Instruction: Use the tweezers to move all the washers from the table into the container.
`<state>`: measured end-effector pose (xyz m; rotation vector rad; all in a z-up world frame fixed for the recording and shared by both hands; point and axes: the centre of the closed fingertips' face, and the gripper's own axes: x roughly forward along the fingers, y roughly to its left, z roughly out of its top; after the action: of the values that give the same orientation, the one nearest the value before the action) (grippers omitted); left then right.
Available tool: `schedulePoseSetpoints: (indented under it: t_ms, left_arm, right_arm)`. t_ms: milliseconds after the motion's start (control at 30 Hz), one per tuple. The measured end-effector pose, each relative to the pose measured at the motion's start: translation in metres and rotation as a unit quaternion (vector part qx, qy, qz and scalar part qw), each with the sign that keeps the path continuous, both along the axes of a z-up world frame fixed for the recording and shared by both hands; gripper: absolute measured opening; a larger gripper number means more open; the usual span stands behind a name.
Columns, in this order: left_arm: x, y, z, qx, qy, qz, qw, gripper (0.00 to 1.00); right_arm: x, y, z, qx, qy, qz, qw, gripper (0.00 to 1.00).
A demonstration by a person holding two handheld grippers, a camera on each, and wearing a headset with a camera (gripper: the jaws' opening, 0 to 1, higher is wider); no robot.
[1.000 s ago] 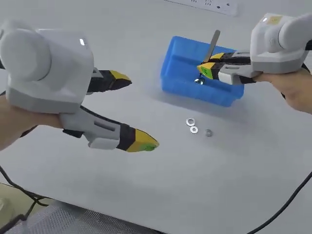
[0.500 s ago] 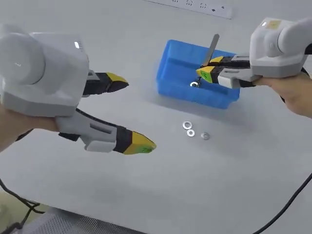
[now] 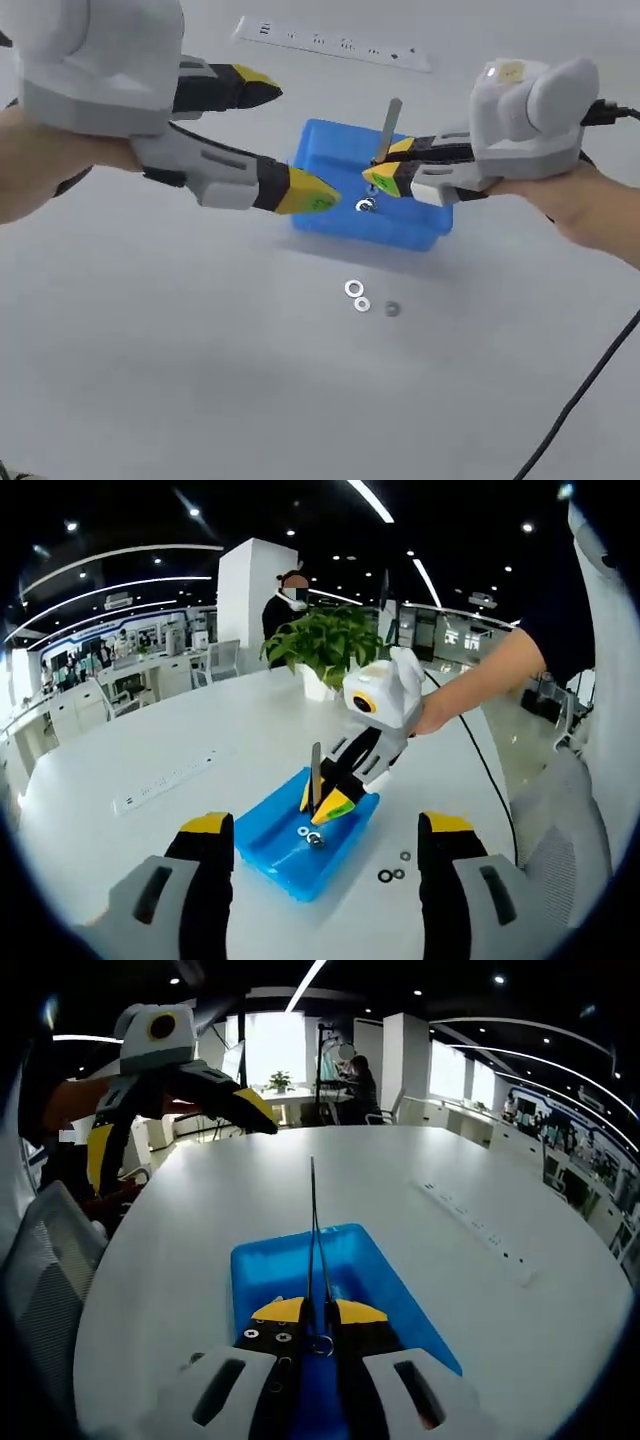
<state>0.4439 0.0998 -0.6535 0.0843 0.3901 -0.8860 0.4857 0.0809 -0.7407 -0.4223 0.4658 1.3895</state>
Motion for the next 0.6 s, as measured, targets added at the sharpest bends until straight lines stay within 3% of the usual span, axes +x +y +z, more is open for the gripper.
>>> schedulePoseSetpoints:
  t_ms: [67, 100, 167, 233, 300, 367, 400, 500, 600]
  left_arm:
    - [0.009, -0.004, -0.005, 0.012, -0.001, -0.004, 0.9999, 0.85]
    - [0.013, -0.006, -0.009, 0.037, -0.019, -0.020, 0.9990, 0.81]
    - [0.020, -0.005, -0.008, 0.046, -0.035, -0.024, 0.9980, 0.72]
    - [0.023, -0.017, -0.008, 0.037, -0.032, -0.029, 0.9984, 0.62]
    - [0.027, -0.023, -0.005, 0.018, -0.027, -0.036, 0.9988, 0.60]
    - [0.032, -0.030, 0.003, -0.030, -0.015, -0.031, 0.9990, 0.61]
    - [0.036, -0.031, 0.004, -0.040, -0.011, -0.025, 0.9988, 0.60]
    - [0.046, -0.031, -0.003, -0.014, -0.018, -0.028, 0.9994, 0.41]
    - [0.044, -0.035, -0.006, -0.010, -0.015, -0.048, 0.9987, 0.28]
  right_arm:
    - [-0.002, 0.000, 0.001, 0.001, 0.001, 0.003, 1.0000, 0.10]
    - [-0.002, 0.000, 0.001, 0.001, 0.001, 0.004, 1.0000, 0.10]
    - [-0.004, 0.000, 0.002, 0.000, 0.000, 0.010, 1.0000, 0.10]
    - [-0.005, 0.000, 0.003, 0.000, -0.001, 0.014, 0.9999, 0.10]
    - [-0.006, 0.001, 0.003, 0.002, -0.001, 0.017, 0.9999, 0.10]
    - [-0.008, 0.003, 0.004, 0.002, -0.002, 0.023, 0.9997, 0.10]
    - [-0.009, 0.004, 0.004, 0.003, -0.002, 0.026, 0.9997, 0.10]
    - [-0.012, 0.007, 0.006, 0.003, -0.005, 0.035, 0.9994, 0.10]
    - [-0.013, 0.010, 0.007, 0.003, -0.008, 0.041, 0.9991, 0.10]
